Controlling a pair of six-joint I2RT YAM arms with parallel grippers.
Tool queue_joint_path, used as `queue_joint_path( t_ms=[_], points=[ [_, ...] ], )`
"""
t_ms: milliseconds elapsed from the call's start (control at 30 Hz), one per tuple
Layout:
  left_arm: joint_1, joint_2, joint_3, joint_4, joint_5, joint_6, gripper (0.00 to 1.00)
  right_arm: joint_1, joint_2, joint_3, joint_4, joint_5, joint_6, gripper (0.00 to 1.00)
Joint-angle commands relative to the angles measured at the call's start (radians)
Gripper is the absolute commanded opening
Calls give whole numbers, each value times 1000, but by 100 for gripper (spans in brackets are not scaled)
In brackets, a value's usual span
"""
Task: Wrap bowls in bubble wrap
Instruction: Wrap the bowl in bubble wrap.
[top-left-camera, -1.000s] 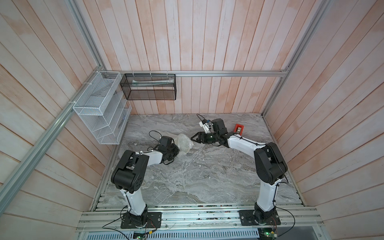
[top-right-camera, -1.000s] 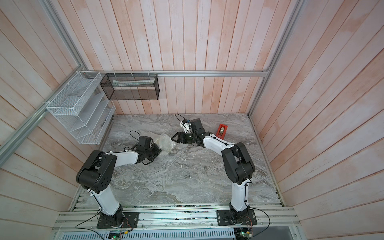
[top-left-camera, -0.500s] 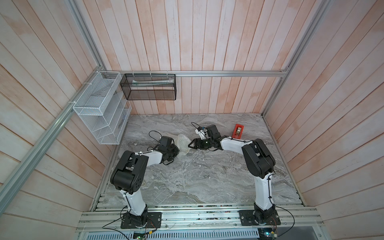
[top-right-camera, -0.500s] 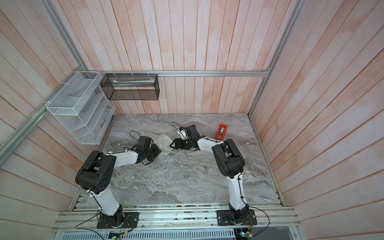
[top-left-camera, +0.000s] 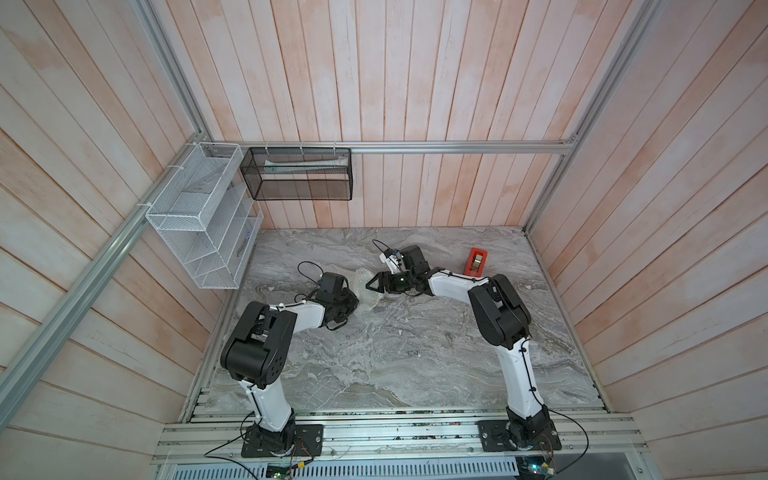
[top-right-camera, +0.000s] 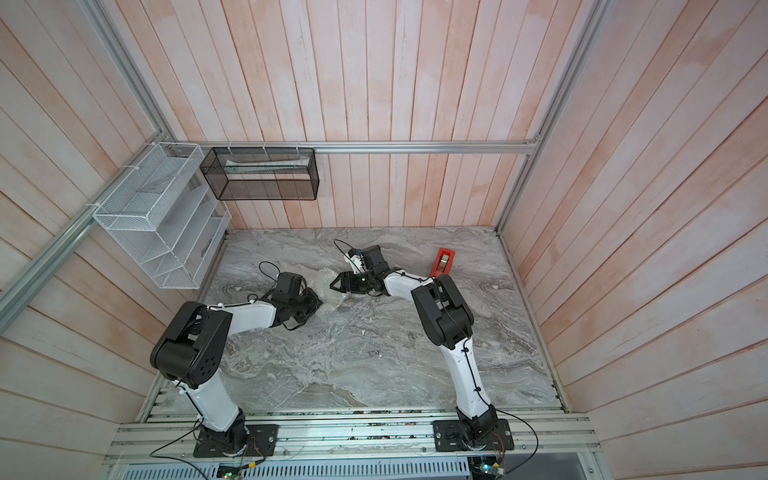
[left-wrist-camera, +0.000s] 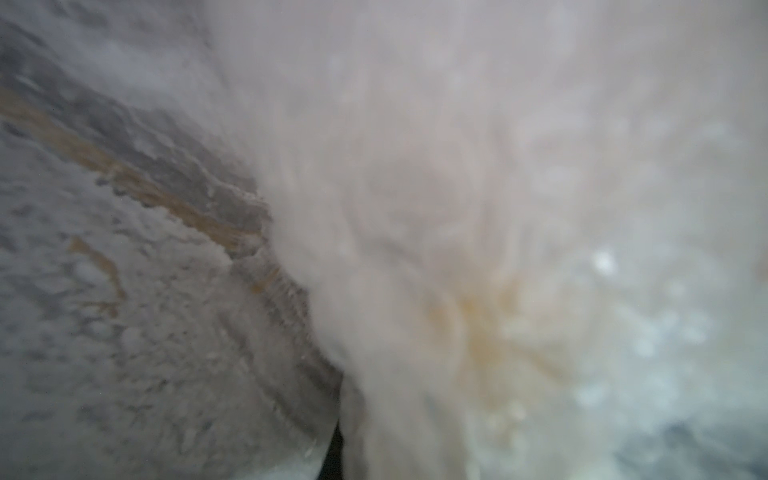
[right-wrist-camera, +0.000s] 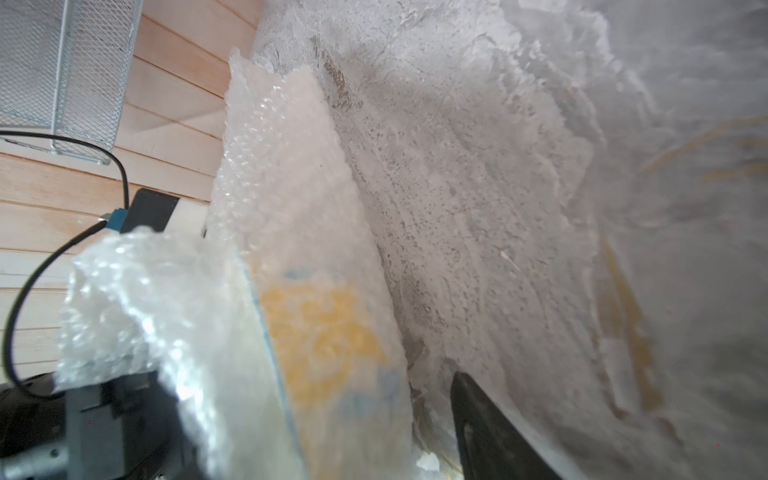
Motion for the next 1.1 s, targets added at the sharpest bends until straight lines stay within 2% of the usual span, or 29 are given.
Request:
queue_joint_path(
  t_ms=[0, 133, 267, 333, 400, 500, 767, 900, 1067],
  points=[
    [-5, -20, 2, -25, 16, 16, 3, 12, 40, 22, -18, 8, 10, 57],
    [0, -33, -9, -20, 21, 16, 3, 14, 62, 24, -12, 15, 13, 33],
    [10, -62, -36, -3, 18, 13, 13, 13, 81, 43, -34, 3, -1, 20],
    [18, -79, -49, 5, 13, 15, 25, 14, 92, 60, -51, -4, -10, 16],
    [30, -105, -67, 18, 5, 21, 35, 14, 102, 78, -73, -11, -16, 13],
    [57, -158, -93, 24, -3, 37, 45, 12, 111, 107, -134, -6, -32, 9],
    [149, -359, -169, 7, -73, 117, 64, -11, 90, 151, -286, -18, -65, 4],
    [239, -397, -248, 99, 17, 125, 68, -21, 85, 175, -354, -47, -83, 3],
    [274, -373, -291, 235, 94, 138, 73, -21, 80, 203, -434, -37, -118, 2]
  ],
)
